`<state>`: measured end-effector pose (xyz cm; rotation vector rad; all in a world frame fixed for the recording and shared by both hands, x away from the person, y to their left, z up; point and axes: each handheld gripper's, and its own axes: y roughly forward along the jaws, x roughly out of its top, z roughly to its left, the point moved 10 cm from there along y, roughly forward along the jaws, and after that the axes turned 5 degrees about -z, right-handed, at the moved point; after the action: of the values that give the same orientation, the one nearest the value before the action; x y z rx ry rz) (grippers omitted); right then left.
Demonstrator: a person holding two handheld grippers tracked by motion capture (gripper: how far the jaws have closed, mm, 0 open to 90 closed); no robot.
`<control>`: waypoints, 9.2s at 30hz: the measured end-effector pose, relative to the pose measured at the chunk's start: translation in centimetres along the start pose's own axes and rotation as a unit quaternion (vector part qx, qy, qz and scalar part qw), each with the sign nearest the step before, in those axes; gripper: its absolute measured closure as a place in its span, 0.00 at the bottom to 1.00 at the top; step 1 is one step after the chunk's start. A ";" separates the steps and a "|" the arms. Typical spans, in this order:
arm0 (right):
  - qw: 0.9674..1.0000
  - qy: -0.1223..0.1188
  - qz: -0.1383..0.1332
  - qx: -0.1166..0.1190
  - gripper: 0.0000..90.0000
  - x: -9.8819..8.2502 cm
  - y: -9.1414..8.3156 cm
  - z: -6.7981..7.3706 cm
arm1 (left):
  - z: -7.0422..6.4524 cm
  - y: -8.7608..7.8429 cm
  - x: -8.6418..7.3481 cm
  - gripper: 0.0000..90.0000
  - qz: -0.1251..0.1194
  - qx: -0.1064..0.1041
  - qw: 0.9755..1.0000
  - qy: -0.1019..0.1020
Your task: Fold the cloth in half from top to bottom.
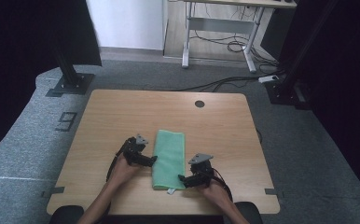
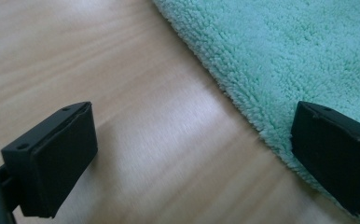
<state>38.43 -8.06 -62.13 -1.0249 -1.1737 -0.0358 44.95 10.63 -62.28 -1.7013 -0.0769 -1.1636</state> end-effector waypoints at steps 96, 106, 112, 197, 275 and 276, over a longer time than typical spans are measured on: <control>0.997 0.041 0.042 0.047 0.92 8.1 7.9 -7.7 | -0.8 -1.2 -1.2 0.01 -0.008 -0.001 1.000 -0.009; 0.997 0.044 0.043 0.048 0.93 8.1 8.0 -7.7 | -1.8 -1.8 -1.6 0.04 -0.004 -0.012 1.000 -0.003; 0.998 0.036 0.044 0.041 0.93 8.1 8.0 -7.7 | -1.7 -1.6 -1.6 0.02 -0.008 -0.008 1.000 -0.003; 0.987 -0.042 -0.001 0.158 0.92 1.5 -2.5 4.6 | -2.1 -2.4 -1.6 0.07 0.028 -0.021 0.999 0.011; 0.990 -0.006 0.000 0.139 0.51 -0.3 -4.3 4.3 | -10.6 -9.1 -1.9 0.69 0.017 -0.173 0.978 0.117; 0.990 -0.003 -0.001 0.138 0.50 -0.3 -4.4 4.3 | -10.4 -9.4 -2.2 0.66 0.018 -0.172 0.978 0.117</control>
<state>32.83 -7.85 -59.48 -0.7797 -1.1493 0.1265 31.89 8.14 -57.29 -1.8389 0.3164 -1.4028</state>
